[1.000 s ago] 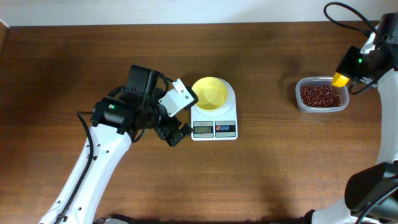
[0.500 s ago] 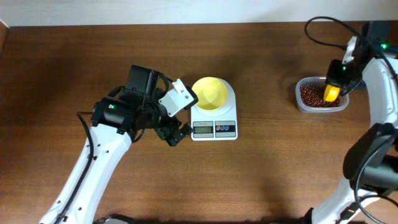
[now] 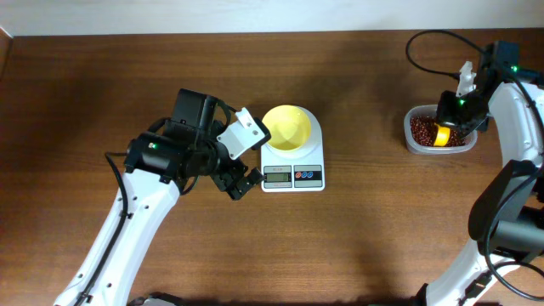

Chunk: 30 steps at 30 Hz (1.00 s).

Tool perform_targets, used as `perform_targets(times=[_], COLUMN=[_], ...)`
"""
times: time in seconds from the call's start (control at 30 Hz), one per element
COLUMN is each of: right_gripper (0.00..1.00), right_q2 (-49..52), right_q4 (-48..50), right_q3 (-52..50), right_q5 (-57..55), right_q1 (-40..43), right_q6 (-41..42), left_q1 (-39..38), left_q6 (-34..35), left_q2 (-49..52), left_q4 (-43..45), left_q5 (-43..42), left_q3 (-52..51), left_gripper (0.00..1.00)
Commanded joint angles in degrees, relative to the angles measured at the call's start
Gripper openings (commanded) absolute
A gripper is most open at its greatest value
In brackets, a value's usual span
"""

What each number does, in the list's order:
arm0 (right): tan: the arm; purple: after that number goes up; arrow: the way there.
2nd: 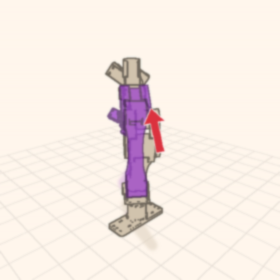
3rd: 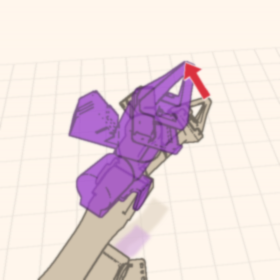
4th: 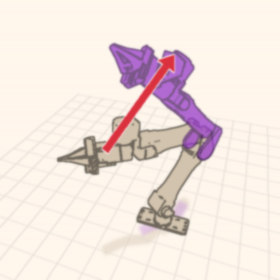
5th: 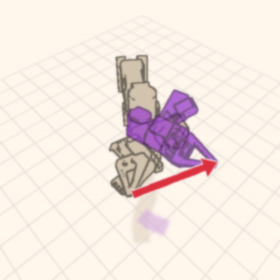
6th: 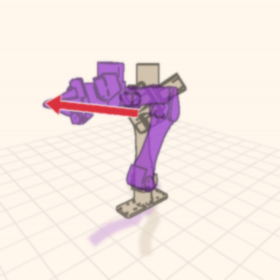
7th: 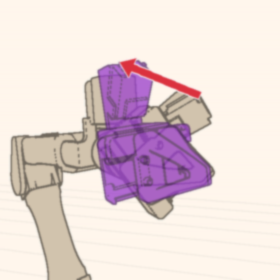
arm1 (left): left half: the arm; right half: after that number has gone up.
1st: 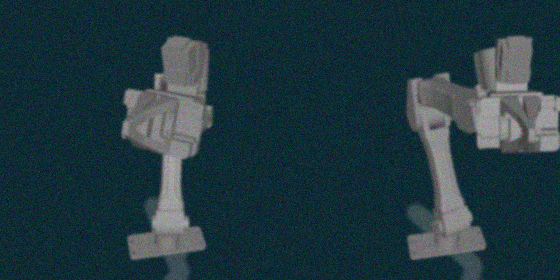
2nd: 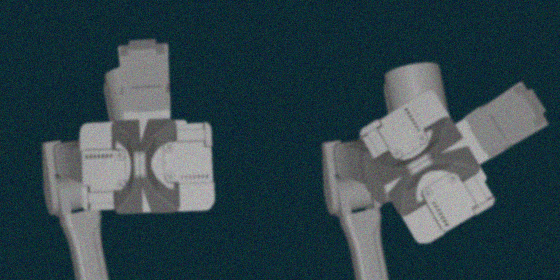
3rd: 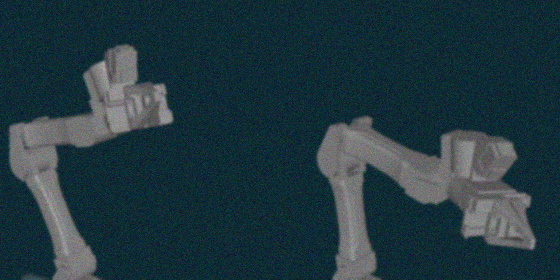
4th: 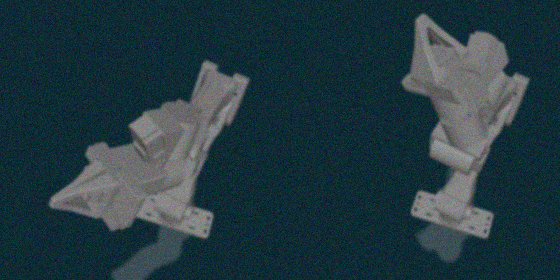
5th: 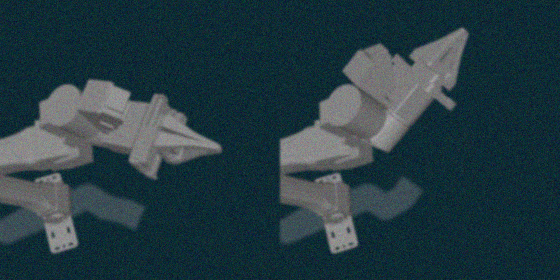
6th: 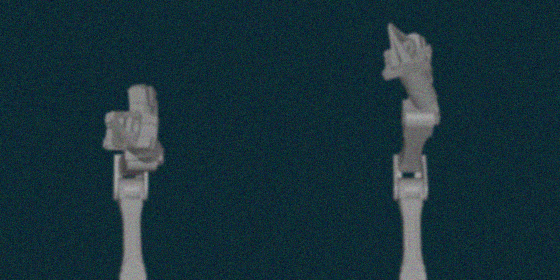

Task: Scoop item into bowl and weigh 50g on scale
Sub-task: 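Dip the scoop into the red beans with the right gripper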

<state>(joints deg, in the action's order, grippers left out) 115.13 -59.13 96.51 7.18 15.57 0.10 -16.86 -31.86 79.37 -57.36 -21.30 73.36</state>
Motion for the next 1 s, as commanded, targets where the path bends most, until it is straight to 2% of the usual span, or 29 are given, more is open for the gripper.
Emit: perform_targets(times=[0.0, 0.3, 0.47, 0.97], right_gripper=[0.04, 0.04, 0.04, 0.04], right_q2=[0.74, 0.74, 0.74, 0.74], right_q4=[-1.36, -1.33, -1.81, -1.77], right_q3=[-1.73, -1.73, -1.73, -1.73], right_q5=[1.68, 3.41, 6.43, 8.81], right_q1=[0.26, 0.61, 4.44, 4.46], right_q6=[-1.01, -3.13, -3.15, -5.92], left_q1=[-0.02, -0.02, -0.02, -0.02], left_q6=[0.35, 0.35, 0.35, 0.35], left_q2=[-0.48, -0.48, -0.48, -0.48], left_q4=[0.11, 0.11, 0.11, 0.11], left_q5=[-1.42, -1.42, -1.42, -1.42], left_q3=[-0.48, -0.48, -0.48, -0.48], left_gripper=[0.99, 0.99, 0.99, 0.99])
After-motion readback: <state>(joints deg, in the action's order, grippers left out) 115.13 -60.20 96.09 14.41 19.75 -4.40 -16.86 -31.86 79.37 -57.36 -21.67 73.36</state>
